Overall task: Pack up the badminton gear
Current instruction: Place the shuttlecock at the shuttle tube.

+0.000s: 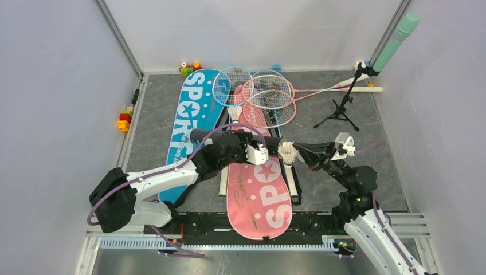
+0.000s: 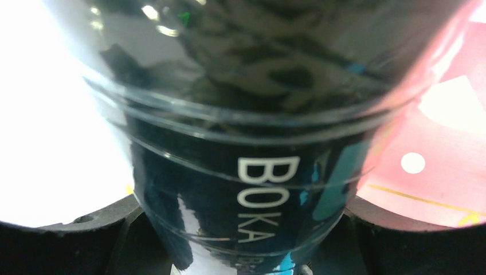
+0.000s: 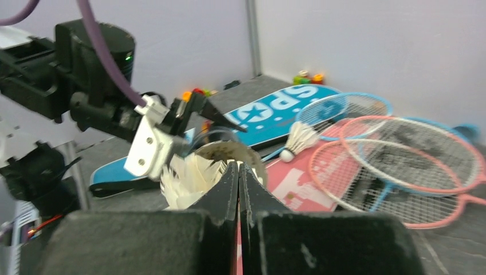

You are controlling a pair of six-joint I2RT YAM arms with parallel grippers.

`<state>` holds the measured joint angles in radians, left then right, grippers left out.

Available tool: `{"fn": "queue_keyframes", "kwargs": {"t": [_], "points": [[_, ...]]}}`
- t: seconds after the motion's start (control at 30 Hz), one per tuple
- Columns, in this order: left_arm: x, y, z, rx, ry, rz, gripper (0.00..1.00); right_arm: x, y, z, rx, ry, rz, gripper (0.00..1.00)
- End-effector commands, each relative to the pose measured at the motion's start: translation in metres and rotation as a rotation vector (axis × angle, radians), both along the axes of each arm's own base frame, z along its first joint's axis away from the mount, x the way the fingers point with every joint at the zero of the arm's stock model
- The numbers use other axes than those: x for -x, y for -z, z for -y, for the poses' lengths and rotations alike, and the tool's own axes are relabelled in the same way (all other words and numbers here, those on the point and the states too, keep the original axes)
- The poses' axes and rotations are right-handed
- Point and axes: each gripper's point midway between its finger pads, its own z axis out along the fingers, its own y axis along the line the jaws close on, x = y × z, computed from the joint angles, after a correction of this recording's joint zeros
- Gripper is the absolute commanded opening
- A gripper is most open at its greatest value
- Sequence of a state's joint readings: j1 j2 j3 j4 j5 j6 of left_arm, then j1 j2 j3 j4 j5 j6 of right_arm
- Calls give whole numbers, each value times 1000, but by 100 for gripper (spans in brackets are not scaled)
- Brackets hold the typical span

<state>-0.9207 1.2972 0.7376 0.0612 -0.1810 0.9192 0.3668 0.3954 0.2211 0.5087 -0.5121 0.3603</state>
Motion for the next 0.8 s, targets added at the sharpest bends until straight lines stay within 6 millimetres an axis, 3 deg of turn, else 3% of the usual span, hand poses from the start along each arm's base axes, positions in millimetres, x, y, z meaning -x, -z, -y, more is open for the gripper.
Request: {"fn": "queue_keyframes", "kwargs": {"t": [0.0,0.27,0.5,0.67,0.77], "points": [[-9,-38,-1,67,-6,133,2,-10,-14,21,24,154,39,0],[-8,-36,4,69,6,100,2,-3,-41,26,-27,163,104,0],[2,-44,16,116,12,-50,2,5,-102,43,-142,237,258,0],[4,-53,23,194,2,-86,4,20,-141,32,-181,141,369,0],[12,-62,33,253,23,-148,6,18,-156,25,-187,106,392,0]]}}
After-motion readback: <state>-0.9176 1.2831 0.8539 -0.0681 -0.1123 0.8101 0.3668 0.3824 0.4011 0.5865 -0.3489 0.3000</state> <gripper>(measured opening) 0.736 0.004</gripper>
